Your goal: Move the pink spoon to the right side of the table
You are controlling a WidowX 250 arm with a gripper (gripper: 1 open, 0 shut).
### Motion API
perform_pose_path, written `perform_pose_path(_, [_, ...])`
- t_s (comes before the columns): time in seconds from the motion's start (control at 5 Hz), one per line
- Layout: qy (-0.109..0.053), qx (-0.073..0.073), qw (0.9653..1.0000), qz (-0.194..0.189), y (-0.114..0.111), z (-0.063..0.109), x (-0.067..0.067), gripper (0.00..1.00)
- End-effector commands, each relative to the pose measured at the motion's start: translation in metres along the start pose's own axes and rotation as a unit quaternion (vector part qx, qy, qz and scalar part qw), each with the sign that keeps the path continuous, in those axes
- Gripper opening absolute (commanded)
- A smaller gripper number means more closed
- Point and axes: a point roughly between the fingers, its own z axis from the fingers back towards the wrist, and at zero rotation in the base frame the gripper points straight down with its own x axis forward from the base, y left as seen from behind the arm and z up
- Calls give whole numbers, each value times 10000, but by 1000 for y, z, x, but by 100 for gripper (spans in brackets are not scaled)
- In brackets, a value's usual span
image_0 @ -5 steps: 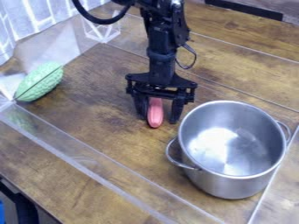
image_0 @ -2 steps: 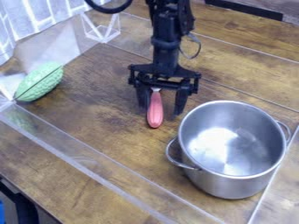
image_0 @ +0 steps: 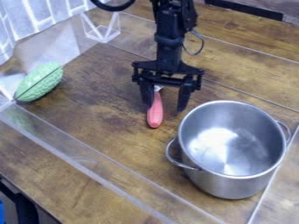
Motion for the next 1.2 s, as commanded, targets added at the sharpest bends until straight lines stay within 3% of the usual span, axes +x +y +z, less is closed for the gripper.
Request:
perform_pose_path(0.0, [-284,-155,9992,229,6,21,6,0])
perform_pose_path(0.4, [-268,-174,9988,370,0,15,7,0])
perform_pose_path(0.6, [-261,-182,9987,394,-4,9,7,100])
perform_pose_path(0.8, [-258,-177,9993,219,-8,-1,5,0])
perform_pose_path(1.0, [-253,-172,9995,40,-11,-7,3,0])
